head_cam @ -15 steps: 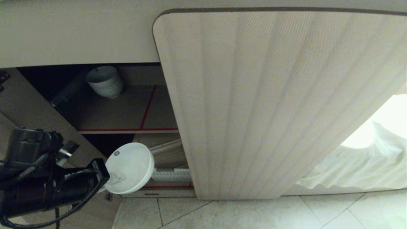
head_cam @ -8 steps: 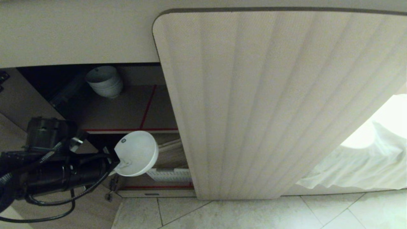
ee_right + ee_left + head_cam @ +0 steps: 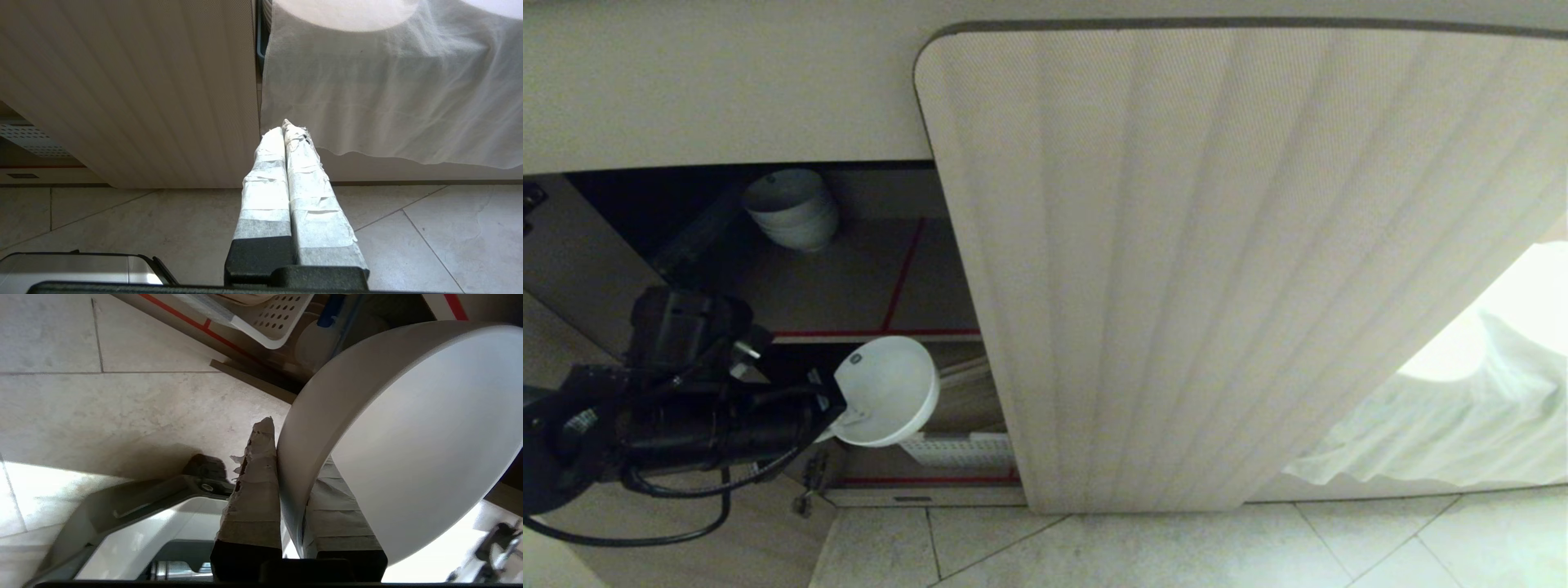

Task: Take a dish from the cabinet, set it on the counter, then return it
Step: Put it back into the cabinet

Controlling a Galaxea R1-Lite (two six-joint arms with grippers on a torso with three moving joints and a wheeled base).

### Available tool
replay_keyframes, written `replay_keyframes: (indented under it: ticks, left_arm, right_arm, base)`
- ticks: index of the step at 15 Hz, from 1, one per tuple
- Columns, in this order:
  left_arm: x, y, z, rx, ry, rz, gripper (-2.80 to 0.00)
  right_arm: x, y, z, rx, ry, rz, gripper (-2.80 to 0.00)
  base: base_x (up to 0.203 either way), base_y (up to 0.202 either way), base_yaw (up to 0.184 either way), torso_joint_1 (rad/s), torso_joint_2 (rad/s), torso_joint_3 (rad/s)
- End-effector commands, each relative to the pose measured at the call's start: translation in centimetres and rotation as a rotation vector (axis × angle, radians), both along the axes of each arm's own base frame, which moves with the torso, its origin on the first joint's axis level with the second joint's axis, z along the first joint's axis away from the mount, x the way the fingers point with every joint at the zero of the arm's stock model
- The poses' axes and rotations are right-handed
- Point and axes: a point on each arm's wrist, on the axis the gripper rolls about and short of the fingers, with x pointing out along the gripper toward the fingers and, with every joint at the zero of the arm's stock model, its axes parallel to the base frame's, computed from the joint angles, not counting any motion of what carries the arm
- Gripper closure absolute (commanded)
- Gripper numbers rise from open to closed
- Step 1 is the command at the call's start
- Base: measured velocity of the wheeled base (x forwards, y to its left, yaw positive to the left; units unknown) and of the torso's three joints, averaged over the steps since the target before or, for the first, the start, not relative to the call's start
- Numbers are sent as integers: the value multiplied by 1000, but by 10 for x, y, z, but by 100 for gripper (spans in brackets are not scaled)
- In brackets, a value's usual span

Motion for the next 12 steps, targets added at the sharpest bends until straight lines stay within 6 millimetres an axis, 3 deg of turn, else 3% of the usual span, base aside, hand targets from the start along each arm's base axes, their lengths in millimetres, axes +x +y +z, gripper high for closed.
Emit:
replay_keyframes:
  ticks: [1,8,12]
  left_arm:
    - [10,-1,1,-5,12,-2,0]
    - [38,-1,8,-8,6,9,0]
    - [43,4,7,-3,3,39,0]
  right_arm:
    - [0,0,0,0,0,2,0]
    - [0,0,0,0,-1,1,0]
    - [0,0,0,0,-1,2,0]
  base:
    - [0,0,0,0,0,0]
    - [0,0,0,0,0,0]
    - [0,0,0,0,0,0]
